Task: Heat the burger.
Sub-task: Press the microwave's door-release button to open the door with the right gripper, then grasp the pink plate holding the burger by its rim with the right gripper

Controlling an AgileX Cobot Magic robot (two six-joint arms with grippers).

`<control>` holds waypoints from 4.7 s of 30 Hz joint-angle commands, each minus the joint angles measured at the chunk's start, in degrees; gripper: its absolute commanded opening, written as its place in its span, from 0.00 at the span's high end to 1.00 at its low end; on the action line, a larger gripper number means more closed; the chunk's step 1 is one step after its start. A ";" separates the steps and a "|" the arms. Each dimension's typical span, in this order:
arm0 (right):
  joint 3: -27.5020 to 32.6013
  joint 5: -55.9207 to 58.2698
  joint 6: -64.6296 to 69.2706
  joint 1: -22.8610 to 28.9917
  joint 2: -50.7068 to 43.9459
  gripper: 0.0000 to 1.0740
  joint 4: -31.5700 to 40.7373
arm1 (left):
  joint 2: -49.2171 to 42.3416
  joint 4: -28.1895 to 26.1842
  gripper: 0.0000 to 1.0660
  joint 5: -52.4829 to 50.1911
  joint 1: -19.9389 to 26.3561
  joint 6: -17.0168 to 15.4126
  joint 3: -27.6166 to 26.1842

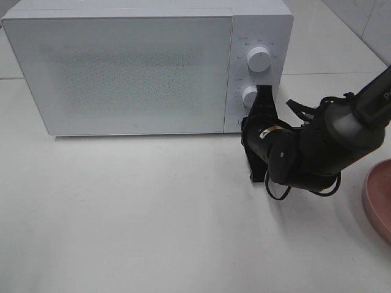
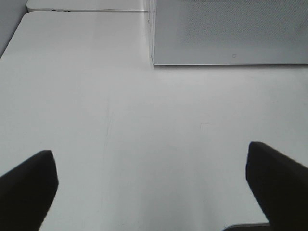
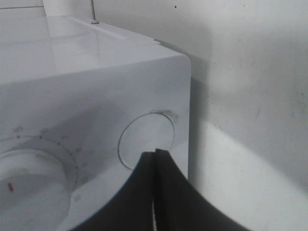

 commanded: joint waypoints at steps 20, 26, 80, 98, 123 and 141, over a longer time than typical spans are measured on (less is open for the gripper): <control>-7.91 -4.58 -1.38 -1.20 2.86 1.00 1.78 | 0.00 -0.46 0.06 0.11 0.23 0.17 0.17; -10.89 -10.66 -1.38 -1.15 4.98 1.00 3.72 | 0.00 -0.46 0.06 0.11 0.23 0.17 0.17; 2.86 20.91 -39.42 -0.52 -15.01 1.00 1.09 | 0.00 -0.46 0.06 0.11 0.23 0.17 0.17; 2.81 56.61 -57.58 -3.84 -26.87 0.96 -29.05 | 0.00 -0.46 0.06 0.11 0.23 0.17 0.17; 2.81 95.97 -75.23 -6.93 -42.63 0.15 -43.60 | 0.00 -0.46 0.06 0.11 0.23 0.17 0.17; 2.92 96.89 -75.23 -22.06 -39.02 0.13 -47.27 | 0.00 -0.46 0.06 0.11 0.23 0.17 0.17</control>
